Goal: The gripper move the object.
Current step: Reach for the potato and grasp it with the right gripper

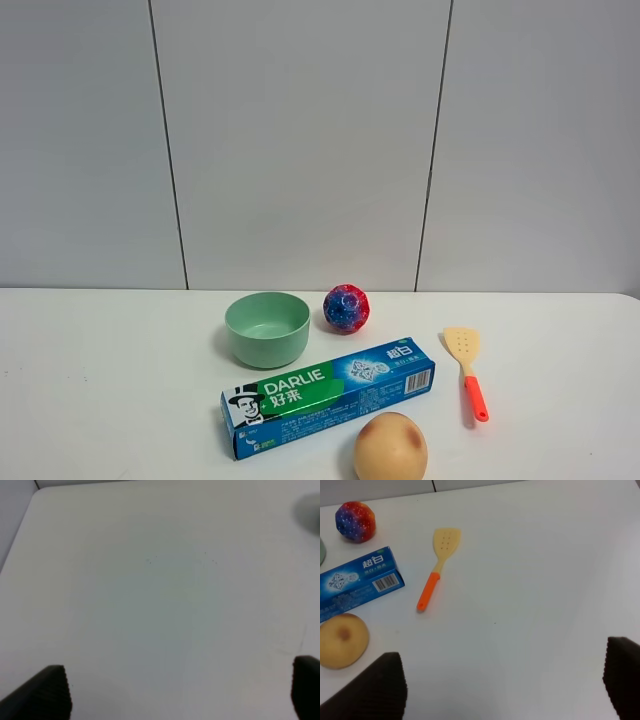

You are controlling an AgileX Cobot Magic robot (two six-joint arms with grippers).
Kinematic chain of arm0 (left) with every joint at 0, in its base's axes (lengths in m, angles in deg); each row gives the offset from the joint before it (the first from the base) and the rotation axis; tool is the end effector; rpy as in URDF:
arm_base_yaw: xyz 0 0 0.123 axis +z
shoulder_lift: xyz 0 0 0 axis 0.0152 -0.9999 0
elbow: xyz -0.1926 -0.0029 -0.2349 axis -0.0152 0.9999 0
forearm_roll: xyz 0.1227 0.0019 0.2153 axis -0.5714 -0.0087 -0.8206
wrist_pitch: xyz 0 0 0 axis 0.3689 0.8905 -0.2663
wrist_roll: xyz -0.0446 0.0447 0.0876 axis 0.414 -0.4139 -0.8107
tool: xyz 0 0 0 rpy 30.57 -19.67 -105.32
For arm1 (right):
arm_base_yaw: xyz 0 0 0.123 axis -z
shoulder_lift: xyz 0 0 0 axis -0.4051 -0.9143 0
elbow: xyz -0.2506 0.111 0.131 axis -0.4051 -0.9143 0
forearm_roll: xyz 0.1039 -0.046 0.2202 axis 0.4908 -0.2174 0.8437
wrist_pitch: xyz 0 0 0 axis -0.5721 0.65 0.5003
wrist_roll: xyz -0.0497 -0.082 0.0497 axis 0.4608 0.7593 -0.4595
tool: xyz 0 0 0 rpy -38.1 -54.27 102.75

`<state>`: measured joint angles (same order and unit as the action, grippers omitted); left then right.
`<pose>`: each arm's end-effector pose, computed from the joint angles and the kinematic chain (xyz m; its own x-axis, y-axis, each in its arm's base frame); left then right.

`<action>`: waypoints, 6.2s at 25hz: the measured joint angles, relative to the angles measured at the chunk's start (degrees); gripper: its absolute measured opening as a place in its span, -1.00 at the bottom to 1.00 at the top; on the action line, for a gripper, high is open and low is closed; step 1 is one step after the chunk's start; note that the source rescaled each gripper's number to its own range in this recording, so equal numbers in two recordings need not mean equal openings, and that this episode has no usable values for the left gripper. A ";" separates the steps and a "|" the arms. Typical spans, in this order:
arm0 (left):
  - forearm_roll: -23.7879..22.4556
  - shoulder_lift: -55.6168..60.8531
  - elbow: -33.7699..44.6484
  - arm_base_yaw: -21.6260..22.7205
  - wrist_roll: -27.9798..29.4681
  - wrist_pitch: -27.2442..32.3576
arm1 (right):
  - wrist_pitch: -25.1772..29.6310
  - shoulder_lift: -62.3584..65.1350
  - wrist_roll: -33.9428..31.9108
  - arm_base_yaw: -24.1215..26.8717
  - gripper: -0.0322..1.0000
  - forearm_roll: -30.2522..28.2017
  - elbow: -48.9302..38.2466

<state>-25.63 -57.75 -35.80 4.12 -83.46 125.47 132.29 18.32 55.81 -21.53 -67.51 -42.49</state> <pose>-0.0115 -0.0045 0.2638 -0.4662 -0.0325 -0.8841 -0.0544 0.9985 -0.0081 -0.0121 0.0026 0.2648 -0.4669 0.0716 -0.8814 0.0490 0.9973 0.0550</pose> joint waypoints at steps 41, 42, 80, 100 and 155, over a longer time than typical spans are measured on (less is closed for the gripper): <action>0.00 0.00 0.00 0.00 0.00 0.00 | -8.61 -9.63 15.56 0.00 0.83 21.03 7.92; 0.00 0.00 0.00 0.00 0.00 0.00 | -9.26 -13.15 19.09 0.00 0.83 23.49 10.52; 0.00 0.00 0.00 0.00 0.00 0.00 | 2.08 -97.90 21.85 -44.13 0.79 -1.23 51.62; 0.00 0.00 0.00 0.00 0.00 0.00 | -14.60 -103.51 16.32 -44.56 1.00 -6.53 34.89; 0.00 0.00 0.00 0.00 0.00 0.00 | -20.93 -114.21 12.23 -44.45 0.55 -12.48 34.57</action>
<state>-25.63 -57.75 -35.80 4.12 -83.46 125.47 111.36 -95.89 68.05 -65.98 -79.99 -7.91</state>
